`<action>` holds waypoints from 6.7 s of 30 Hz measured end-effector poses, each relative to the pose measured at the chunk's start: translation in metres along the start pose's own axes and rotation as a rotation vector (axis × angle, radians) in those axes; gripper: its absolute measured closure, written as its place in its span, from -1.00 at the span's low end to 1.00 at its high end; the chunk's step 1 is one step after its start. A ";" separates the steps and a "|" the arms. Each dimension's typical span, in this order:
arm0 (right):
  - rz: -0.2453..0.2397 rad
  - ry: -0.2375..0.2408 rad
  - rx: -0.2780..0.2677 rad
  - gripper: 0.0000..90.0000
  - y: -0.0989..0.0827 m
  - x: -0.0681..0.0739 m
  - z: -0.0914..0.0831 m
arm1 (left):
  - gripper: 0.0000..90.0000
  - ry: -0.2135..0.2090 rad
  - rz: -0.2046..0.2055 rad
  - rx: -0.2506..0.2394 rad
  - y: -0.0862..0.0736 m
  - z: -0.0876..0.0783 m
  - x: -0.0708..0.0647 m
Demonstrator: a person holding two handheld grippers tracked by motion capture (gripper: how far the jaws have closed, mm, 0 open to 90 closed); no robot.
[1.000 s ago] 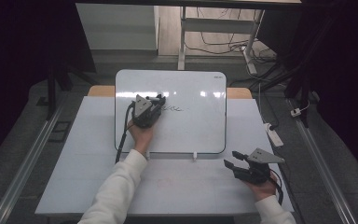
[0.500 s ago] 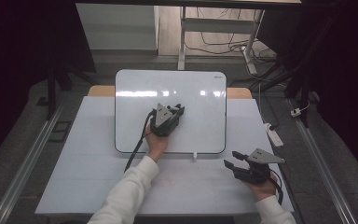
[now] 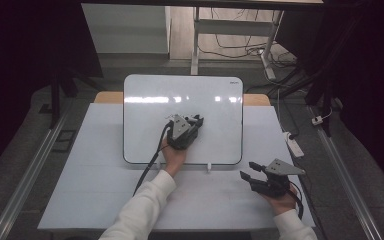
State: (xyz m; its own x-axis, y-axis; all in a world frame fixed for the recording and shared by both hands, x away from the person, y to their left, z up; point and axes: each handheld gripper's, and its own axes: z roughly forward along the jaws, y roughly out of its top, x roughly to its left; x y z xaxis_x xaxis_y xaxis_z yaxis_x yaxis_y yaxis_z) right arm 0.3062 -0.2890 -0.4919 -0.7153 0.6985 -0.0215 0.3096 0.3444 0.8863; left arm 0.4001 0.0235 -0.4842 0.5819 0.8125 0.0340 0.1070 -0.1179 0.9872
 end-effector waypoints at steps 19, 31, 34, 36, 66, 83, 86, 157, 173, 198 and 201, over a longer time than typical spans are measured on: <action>-0.003 0.001 -0.002 0.03 0.001 0.001 0.001 | 0.74 0.110 -0.025 -0.025 0.005 -0.014 0.026; -0.009 0.002 -0.002 0.03 0.002 0.003 0.002 | 0.74 0.141 -0.049 -0.030 0.000 -0.031 0.045; -0.010 0.002 -0.003 0.03 0.003 0.003 0.002 | 0.74 0.104 0.009 -0.013 -0.003 -0.022 0.024; -0.007 0.002 -0.002 0.03 0.002 0.003 0.002 | 0.74 0.108 0.006 -0.014 -0.003 -0.023 0.025; -0.014 0.009 -0.003 0.03 0.003 0.004 0.003 | 0.74 0.248 -0.107 -0.036 -0.016 -0.075 0.079; 0.001 0.008 -0.020 0.02 0.005 0.003 0.000 | 0.74 0.174 -0.104 -0.039 -0.004 -0.045 0.056; 0.003 0.006 -0.024 0.02 0.004 0.003 -0.001 | 0.74 0.191 -0.140 -0.048 -0.004 -0.052 0.070; -0.007 -0.013 -0.113 0.02 0.016 0.013 -0.008 | 0.74 -0.221 -0.116 0.209 -0.005 -0.100 0.026; -0.034 -0.008 -0.110 0.02 0.017 0.022 -0.001 | 0.74 -0.428 -0.118 0.369 -0.008 -0.127 0.018; -0.115 0.076 -0.121 0.01 0.074 0.099 0.023 | 0.74 -0.516 -0.119 0.476 -0.011 -0.113 -0.009; -0.137 0.085 -0.113 0.01 0.082 0.113 0.033 | 0.74 -0.521 -0.125 0.486 -0.012 -0.111 -0.012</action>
State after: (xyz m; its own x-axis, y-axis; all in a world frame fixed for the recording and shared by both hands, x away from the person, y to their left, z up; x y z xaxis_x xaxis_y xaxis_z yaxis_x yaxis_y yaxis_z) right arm 0.2713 -0.1613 -0.4368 -0.7977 0.5928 -0.1108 0.1369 0.3569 0.9241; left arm 0.3023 0.0781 -0.4793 0.8378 0.4731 -0.2726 0.4737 -0.3815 0.7938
